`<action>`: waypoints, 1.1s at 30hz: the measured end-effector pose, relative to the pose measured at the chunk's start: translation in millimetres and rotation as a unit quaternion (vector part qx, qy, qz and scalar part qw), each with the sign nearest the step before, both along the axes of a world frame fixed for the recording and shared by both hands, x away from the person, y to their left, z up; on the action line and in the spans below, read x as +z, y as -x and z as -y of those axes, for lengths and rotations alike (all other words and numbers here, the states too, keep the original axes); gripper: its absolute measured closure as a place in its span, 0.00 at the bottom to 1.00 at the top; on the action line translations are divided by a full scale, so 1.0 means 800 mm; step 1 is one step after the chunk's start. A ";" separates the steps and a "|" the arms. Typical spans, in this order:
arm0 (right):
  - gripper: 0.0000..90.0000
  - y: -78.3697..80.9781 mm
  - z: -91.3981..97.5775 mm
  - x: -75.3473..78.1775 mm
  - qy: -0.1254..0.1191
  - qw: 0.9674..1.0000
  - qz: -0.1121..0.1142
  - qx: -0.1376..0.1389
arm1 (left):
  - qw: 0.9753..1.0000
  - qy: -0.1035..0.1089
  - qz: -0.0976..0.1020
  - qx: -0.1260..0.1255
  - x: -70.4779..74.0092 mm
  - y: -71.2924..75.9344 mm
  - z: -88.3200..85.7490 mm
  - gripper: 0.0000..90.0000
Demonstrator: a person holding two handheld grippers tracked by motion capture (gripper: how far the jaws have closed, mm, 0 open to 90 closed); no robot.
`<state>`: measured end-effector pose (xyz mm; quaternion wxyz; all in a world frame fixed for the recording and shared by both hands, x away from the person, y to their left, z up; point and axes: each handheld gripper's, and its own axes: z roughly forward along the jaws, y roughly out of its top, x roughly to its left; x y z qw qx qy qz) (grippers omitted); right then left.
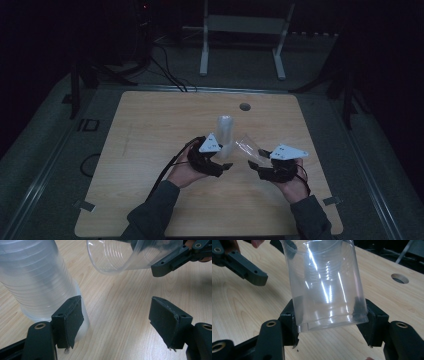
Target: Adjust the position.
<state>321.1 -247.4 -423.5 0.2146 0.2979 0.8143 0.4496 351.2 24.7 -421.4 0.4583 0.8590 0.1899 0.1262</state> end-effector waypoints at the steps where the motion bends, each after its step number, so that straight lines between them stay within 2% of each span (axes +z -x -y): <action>1: 0.46 0.000 0.000 0.000 -0.002 1.000 0.002 -0.001 | 1.000 0.001 0.000 0.000 0.000 0.000 0.000 0.30; 6: 0.46 0.002 -0.002 0.000 -0.015 1.000 0.017 -0.010 | 1.000 0.004 -0.001 0.001 0.001 0.000 -0.001 0.30; 16: 0.46 0.006 -0.005 -0.002 -0.027 0.999 0.031 -0.013 | 1.000 0.015 -0.004 0.008 0.002 0.000 -0.002 0.30; 28: 0.46 0.011 -0.002 0.000 -0.054 0.997 0.053 -0.026 | 0.999 0.039 -0.013 0.010 0.005 -0.001 -0.003 0.30; 33: 0.46 0.011 -0.002 0.001 -0.064 0.996 0.054 -0.025 | 0.999 0.051 -0.013 0.012 0.007 0.000 -0.001 0.30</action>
